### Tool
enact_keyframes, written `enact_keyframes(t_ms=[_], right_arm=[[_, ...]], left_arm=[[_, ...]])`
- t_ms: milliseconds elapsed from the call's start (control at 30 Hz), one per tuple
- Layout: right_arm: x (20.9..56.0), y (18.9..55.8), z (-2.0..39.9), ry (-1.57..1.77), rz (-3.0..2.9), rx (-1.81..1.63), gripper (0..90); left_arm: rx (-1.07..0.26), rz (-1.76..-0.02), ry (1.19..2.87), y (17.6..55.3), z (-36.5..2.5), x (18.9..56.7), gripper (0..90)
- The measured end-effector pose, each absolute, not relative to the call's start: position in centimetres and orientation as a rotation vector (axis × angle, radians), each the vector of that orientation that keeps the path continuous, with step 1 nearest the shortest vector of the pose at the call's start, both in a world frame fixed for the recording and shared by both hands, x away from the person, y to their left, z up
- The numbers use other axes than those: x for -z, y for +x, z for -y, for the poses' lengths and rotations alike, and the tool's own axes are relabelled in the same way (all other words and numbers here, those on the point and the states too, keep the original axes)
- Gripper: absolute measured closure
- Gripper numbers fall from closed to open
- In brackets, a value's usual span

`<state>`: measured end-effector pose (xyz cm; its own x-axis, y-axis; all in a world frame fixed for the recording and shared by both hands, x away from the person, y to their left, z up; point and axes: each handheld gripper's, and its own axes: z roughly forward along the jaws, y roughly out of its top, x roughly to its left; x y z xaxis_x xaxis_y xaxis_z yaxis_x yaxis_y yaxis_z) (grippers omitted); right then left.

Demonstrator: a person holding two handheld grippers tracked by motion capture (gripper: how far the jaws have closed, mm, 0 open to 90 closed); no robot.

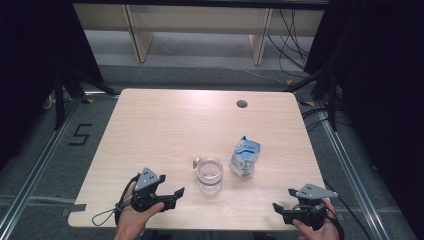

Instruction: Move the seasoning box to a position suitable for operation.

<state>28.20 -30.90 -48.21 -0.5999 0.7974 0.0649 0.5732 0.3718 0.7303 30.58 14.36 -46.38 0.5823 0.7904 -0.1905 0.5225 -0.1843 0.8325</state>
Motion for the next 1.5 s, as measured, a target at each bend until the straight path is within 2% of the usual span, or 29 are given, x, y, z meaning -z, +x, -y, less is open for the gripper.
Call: enact_keyframes(t_ms=[233, 400, 467, 533, 567, 600, 633, 667, 733, 767, 967, 1500], right_arm=[[48.3, 28.4, 31.2, 1.183, -2.344, -1.064, 22.5], [48.3, 28.5, 31.2, 1.168, -2.359, -1.06, 22.7], [48.3, 28.5, 31.1, 1.167, -2.356, -1.054, 22.9], [48.3, 28.5, 31.0, 1.164, -2.334, -1.037, 23.0], [48.3, 28.5, 31.0, 1.164, -2.334, -1.037, 23.0], [48.3, 28.5, 31.0, 1.167, -2.341, -1.032, 23.0], [48.3, 28.5, 31.0, 1.167, -2.341, -1.032, 23.0], [48.3, 28.5, 31.0, 1.162, -2.331, -1.041, 23.0], [48.3, 28.4, 31.0, 1.165, -2.33, -1.039, 23.0], [48.2, 28.4, 30.9, 1.174, -2.342, -1.03, 22.9], [48.3, 28.3, 30.8, 1.169, -2.331, -1.02, 22.9], [48.5, 28.4, 30.6, 1.143, -2.345, -1.009, 22.7]], left_arm=[[-0.366, -1.064, 1.832, 32.4, -14.1, 45.5, 24.9], [-0.364, -1.047, 1.821, 33.4, -14.0, 44.8, 44.9], [-0.368, -1.03, 1.829, 33.7, -13.8, 44.7, 48.1], [-0.387, -1.009, 1.85, 33.8, -13.6, 44.5, 60.9], [-0.385, -0.995, 1.852, 34.0, -13.4, 44.4, 60.9], [-0.378, -0.989, 1.844, 34.1, -13.3, 44.3, 69.6], [-0.396, -0.976, 1.857, 34.3, -13.2, 44.1, 69.6], [-0.397, -0.961, 1.854, 34.7, -12.9, 43.9, 76.4], [-0.393, -0.956, 1.855, 34.8, -12.7, 43.7, 79.1], [-0.404, -0.938, 1.863, 35.1, -12.4, 43.3, 83.2], [-0.396, -0.924, 1.854, 36.4, -11.3, 42.6, 89.0], [-0.364, -0.911, 1.915, 39.2, -8.8, 42.4, 89.2]])
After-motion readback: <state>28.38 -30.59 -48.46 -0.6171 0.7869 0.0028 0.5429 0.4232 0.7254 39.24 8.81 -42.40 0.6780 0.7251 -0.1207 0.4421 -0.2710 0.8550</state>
